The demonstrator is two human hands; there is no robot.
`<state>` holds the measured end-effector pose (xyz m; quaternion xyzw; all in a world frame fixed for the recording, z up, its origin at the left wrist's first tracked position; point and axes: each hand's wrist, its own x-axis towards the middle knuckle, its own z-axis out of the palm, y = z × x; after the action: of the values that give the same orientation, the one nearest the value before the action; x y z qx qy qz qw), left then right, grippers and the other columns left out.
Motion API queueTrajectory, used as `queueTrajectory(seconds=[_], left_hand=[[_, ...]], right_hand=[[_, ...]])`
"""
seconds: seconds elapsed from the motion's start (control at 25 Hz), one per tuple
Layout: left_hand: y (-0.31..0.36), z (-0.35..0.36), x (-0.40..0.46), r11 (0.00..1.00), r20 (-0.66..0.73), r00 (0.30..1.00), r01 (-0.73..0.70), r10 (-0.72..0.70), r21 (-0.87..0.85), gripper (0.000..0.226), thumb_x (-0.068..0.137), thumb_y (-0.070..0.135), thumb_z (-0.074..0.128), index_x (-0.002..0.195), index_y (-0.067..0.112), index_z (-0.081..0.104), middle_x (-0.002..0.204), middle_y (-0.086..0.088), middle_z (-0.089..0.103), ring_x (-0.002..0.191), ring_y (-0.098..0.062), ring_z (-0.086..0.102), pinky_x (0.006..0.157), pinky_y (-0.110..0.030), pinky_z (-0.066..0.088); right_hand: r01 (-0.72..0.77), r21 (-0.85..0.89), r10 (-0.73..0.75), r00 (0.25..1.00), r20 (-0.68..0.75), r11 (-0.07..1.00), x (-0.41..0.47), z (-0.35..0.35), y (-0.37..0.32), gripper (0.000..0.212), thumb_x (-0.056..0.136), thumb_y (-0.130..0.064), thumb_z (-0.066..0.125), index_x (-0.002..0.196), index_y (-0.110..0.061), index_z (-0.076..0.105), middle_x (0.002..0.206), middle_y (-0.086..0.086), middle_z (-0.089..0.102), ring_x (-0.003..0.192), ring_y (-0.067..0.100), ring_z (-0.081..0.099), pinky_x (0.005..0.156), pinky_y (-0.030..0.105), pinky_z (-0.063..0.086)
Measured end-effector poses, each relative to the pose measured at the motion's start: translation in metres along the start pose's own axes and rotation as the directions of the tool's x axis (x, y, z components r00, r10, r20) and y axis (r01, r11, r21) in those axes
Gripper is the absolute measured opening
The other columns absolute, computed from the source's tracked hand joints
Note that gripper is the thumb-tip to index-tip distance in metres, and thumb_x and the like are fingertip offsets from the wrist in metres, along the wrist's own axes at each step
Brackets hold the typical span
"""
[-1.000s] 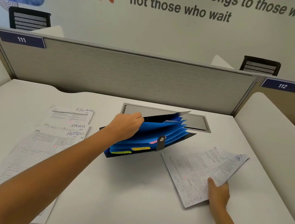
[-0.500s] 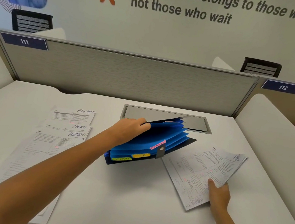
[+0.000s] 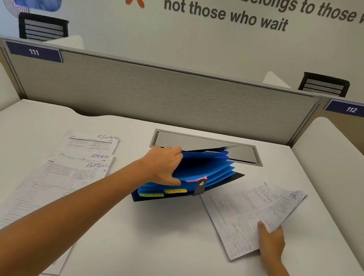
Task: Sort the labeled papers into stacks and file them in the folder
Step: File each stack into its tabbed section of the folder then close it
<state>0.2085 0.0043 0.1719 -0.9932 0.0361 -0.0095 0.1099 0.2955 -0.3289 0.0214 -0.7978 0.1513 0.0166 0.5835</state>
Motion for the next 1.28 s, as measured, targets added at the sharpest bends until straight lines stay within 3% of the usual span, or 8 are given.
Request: queueTrajectory(seconds=[0.16,0.56,0.68,0.8,0.92,1.08,1.16,1.28], left_hand=[[0.006,-0.002,0.001,0.999,-0.090,0.995,0.041,-0.043,-0.023,0.026,0.096,0.023,0.042,0.115,0.010,0.053,0.110,-0.005,0.053,0.085,-0.021,0.057,0.061,-0.029,0.042],[0.001,-0.015,0.002,0.995,-0.133,0.986,0.096,-0.096,-0.008,0.019,0.100,0.016,0.038,0.116,0.012,0.047,0.101,-0.007,0.059,0.062,-0.021,0.042,0.044,-0.024,0.021],[0.003,-0.016,0.000,0.993,-0.116,0.988,0.099,-0.107,-0.069,0.021,0.098,0.012,0.040,0.118,0.011,0.042,0.086,-0.005,0.055,0.059,-0.023,0.040,0.050,-0.027,0.028],[0.004,-0.011,0.003,0.977,-0.134,0.975,0.157,-0.177,-0.145,0.016,0.097,0.007,0.038,0.112,0.010,0.039,0.060,0.001,0.039,0.044,-0.020,0.032,0.044,-0.031,0.029],[0.006,0.000,0.004,0.962,-0.128,0.977,0.136,-0.169,-0.237,0.017,0.099,0.013,0.038,0.115,0.010,0.040,0.068,-0.008,0.055,0.053,-0.027,0.048,0.051,-0.037,0.041],[0.005,0.005,0.005,0.953,-0.136,0.980,0.101,-0.144,-0.287,0.024,0.100,0.019,0.038,0.120,0.010,0.046,0.091,-0.015,0.067,0.069,-0.029,0.057,0.060,-0.039,0.049],[0.003,0.005,0.007,0.957,-0.134,0.982,0.094,-0.135,-0.275,0.027,0.101,0.020,0.037,0.121,0.008,0.049,0.096,-0.016,0.067,0.071,-0.027,0.055,0.060,-0.035,0.045],[0.002,0.004,0.008,0.962,-0.130,0.985,0.075,-0.112,-0.261,0.029,0.101,0.023,0.037,0.122,0.008,0.052,0.101,-0.016,0.067,0.081,-0.030,0.062,0.064,-0.034,0.046]], right_hand=[[-0.022,0.006,0.022,1.000,0.000,1.000,0.000,-0.001,-0.001,0.041,0.091,-0.015,0.058,0.129,-0.007,0.046,0.125,0.017,0.058,0.111,0.038,0.056,0.094,0.051,0.049],[0.035,0.100,-0.017,0.984,-0.177,0.994,0.018,-0.039,-0.076,0.043,0.084,-0.009,0.064,0.125,-0.003,0.053,0.126,0.019,0.059,0.110,0.037,0.059,0.093,0.048,0.049],[0.080,0.247,-0.070,0.996,-0.049,0.966,0.015,-0.072,-0.137,0.044,0.084,0.001,0.063,0.127,0.000,0.053,0.127,0.018,0.059,0.103,0.032,0.062,0.087,0.040,0.050],[0.115,0.121,-0.130,0.984,0.120,0.986,-0.002,-0.110,-0.193,0.039,0.085,-0.003,0.063,0.123,0.001,0.057,0.099,0.006,0.069,0.060,0.013,0.062,0.054,0.023,0.049],[0.048,0.093,-0.081,0.922,0.380,0.994,-0.017,-0.125,-0.221,0.028,0.087,-0.003,0.059,0.115,0.003,0.059,0.080,0.002,0.071,0.040,0.002,0.058,0.037,0.011,0.042],[0.257,-0.286,0.003,0.739,0.674,0.923,-0.021,-0.129,-0.225,0.069,0.051,-0.040,0.088,0.108,-0.008,0.066,0.099,0.007,0.074,0.086,0.025,0.072,0.086,0.038,0.054],[0.220,-0.312,0.105,0.640,0.761,0.924,-0.024,-0.122,-0.222,0.085,0.039,-0.039,0.093,0.112,-0.008,0.064,0.108,0.012,0.071,0.097,0.036,0.068,0.090,0.046,0.052],[0.290,-0.426,0.136,0.670,0.730,0.857,-0.027,-0.099,-0.217,0.095,0.025,-0.053,0.091,0.107,-0.011,0.066,0.104,0.008,0.073,0.098,0.034,0.067,0.093,0.043,0.050]])
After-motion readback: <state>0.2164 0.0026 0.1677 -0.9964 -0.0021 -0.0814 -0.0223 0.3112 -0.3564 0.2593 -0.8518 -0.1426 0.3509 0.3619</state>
